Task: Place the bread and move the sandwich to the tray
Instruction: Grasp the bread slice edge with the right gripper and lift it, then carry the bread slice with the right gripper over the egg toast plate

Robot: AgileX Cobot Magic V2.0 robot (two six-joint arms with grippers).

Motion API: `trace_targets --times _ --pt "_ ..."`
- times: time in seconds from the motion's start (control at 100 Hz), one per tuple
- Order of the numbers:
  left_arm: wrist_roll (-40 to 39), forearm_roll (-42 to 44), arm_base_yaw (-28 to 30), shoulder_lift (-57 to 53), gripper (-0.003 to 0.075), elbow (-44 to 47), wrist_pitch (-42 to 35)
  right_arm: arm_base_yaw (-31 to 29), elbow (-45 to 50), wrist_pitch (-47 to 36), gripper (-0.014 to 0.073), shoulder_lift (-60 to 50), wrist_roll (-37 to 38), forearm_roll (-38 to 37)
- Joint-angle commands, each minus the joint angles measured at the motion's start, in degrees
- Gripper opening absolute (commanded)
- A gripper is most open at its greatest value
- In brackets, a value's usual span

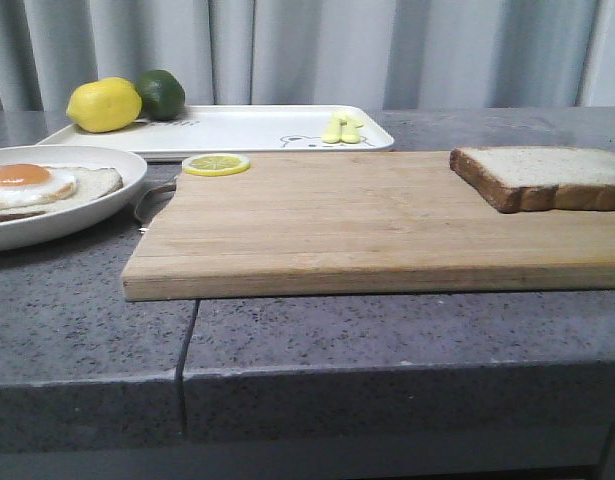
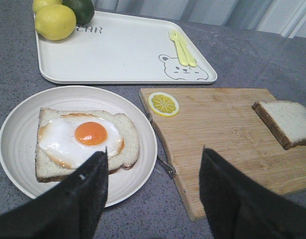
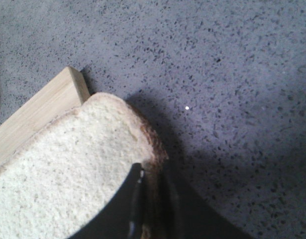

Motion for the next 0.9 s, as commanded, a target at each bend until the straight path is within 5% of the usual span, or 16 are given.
trace_targets --times 0.0,0.58,0.89 --pt "0.23 -1.49 0.18 0.74 0.0387 -1.9 -3.41 -0.16 -1.77 -1.73 -0.0039 -1.1 -0.18 -0.08" --pt "0.23 -1.49 0.18 0.74 0.0387 -1.9 -3.41 -0.16 -2.07 -0.83 -0.006 -10.58 -0.18 1.77" --pt "0.23 -1.49 0.18 0.74 0.0387 -1.9 -3.41 2.24 -11.26 5.46 -0.006 -16.11 -0.18 3.35"
